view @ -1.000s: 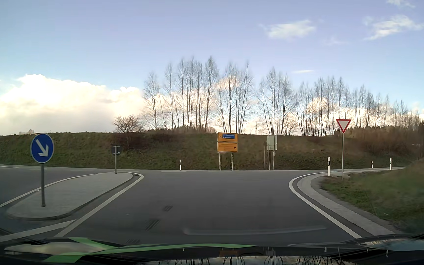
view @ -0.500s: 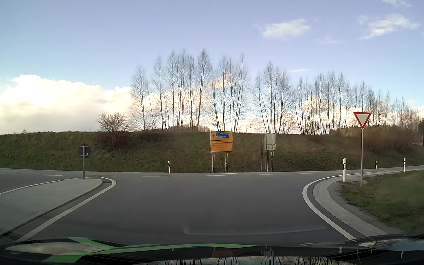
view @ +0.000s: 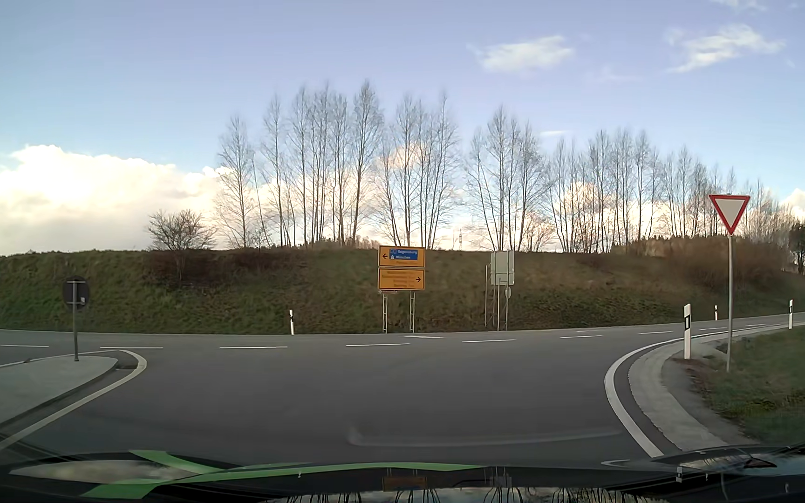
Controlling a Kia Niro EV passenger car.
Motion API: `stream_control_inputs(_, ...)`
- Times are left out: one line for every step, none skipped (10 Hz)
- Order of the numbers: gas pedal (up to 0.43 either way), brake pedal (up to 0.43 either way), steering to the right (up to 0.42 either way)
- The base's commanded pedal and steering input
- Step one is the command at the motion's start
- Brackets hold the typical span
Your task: Follow the waypoints while adhering to traffic rules and regulations
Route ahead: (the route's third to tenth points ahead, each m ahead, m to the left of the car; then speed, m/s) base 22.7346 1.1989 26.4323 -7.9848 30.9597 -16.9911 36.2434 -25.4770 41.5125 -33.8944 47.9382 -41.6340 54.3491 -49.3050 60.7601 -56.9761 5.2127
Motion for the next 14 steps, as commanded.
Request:
stream_control_inputs(0.000,0.104,0.064)
stream_control_inputs(0.000,0.085,0.070)
stream_control_inputs(0.000,0.079,0.074)
stream_control_inputs(0.000,0.073,0.081)
stream_control_inputs(0.000,0.079,0.087)
stream_control_inputs(0.000,0.079,0.100)
stream_control_inputs(0.000,0.085,0.115)
stream_control_inputs(0.000,0.110,0.125)
stream_control_inputs(0.000,0.134,0.128)
stream_control_inputs(0.000,0.146,0.127)
stream_control_inputs(0.000,0.146,0.127)
stream_control_inputs(0.000,0.146,0.127)
stream_control_inputs(0.000,0.152,0.127)
stream_control_inputs(0.000,0.152,0.127)
